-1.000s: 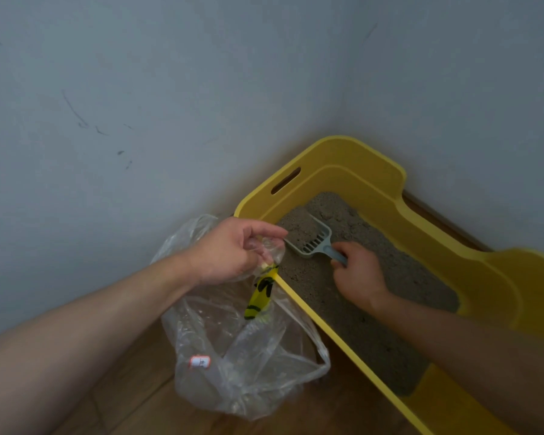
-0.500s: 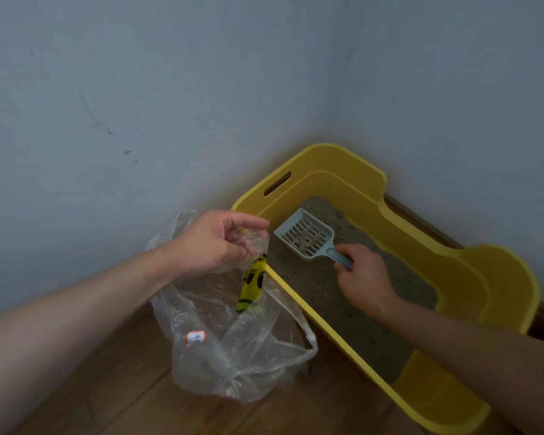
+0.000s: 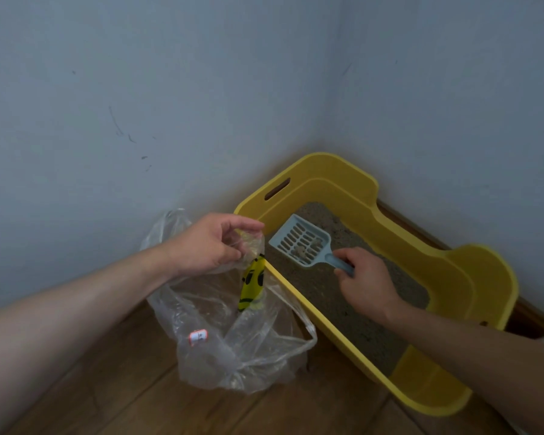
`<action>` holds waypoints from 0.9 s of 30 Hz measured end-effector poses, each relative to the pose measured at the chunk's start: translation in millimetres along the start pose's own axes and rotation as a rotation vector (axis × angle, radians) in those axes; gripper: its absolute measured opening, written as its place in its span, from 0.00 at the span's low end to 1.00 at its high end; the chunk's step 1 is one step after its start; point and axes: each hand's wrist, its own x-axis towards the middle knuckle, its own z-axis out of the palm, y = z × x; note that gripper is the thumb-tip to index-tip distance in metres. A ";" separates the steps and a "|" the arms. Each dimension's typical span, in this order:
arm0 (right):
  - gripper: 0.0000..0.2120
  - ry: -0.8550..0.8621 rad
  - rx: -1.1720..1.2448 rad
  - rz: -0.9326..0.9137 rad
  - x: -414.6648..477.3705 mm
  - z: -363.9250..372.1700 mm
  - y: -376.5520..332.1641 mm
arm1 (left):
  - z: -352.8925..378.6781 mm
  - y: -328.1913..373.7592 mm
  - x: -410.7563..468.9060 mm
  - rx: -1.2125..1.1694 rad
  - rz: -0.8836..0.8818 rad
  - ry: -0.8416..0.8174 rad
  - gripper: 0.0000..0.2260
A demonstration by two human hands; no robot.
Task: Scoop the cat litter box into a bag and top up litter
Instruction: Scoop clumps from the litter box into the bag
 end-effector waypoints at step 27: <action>0.13 -0.152 0.074 -0.302 -76.0 -46.7 -57.1 | -14.8 26.1 -60.3 0.286 -0.014 0.093 0.28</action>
